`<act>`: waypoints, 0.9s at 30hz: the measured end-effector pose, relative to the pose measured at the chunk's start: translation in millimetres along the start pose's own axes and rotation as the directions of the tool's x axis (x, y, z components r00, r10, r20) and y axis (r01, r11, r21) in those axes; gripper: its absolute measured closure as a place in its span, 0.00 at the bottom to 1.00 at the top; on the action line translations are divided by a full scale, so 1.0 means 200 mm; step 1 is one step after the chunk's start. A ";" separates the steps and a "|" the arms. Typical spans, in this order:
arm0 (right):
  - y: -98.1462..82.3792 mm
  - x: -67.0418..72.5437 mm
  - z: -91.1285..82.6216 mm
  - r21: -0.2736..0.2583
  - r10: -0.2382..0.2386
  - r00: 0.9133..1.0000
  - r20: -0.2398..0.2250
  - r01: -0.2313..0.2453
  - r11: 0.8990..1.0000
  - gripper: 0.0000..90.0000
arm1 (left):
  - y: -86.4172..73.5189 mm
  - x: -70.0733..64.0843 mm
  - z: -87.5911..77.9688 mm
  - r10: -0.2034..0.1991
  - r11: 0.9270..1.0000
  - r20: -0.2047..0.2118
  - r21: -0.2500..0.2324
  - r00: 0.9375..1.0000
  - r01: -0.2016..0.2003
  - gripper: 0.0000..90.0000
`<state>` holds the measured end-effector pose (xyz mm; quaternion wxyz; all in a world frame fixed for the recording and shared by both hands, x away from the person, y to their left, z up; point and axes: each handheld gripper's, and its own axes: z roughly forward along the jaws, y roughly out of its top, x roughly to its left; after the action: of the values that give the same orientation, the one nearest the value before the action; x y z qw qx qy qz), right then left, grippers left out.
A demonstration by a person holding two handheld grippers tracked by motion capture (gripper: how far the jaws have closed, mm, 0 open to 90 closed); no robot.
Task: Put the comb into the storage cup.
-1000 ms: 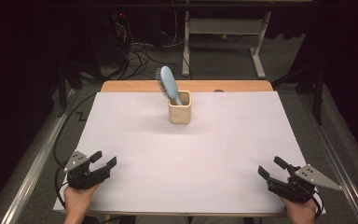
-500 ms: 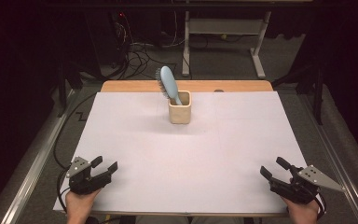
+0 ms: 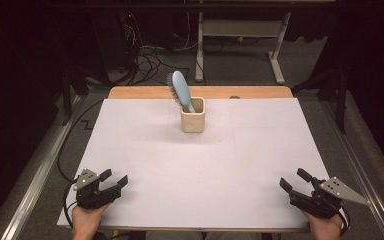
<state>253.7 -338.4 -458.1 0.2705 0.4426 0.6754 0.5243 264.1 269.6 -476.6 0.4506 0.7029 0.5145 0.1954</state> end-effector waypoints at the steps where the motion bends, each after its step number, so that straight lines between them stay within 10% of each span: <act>1: 0.00 0.00 0.00 0.000 0.000 1.000 0.002 0.000 1.000 0.29 | 0.00 0.00 0.00 0.002 1.000 0.001 -0.002 1.000 -0.002 0.34; 27: 0.00 0.00 0.01 0.011 0.008 1.000 -0.001 -0.008 1.000 0.29 | -0.01 0.00 -0.01 -0.004 1.000 0.012 -0.011 1.000 0.004 0.33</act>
<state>254.7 -338.4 -459.2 0.2658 0.4463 0.6767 0.5218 262.0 270.6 -476.5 0.4580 0.7005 0.5120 0.1934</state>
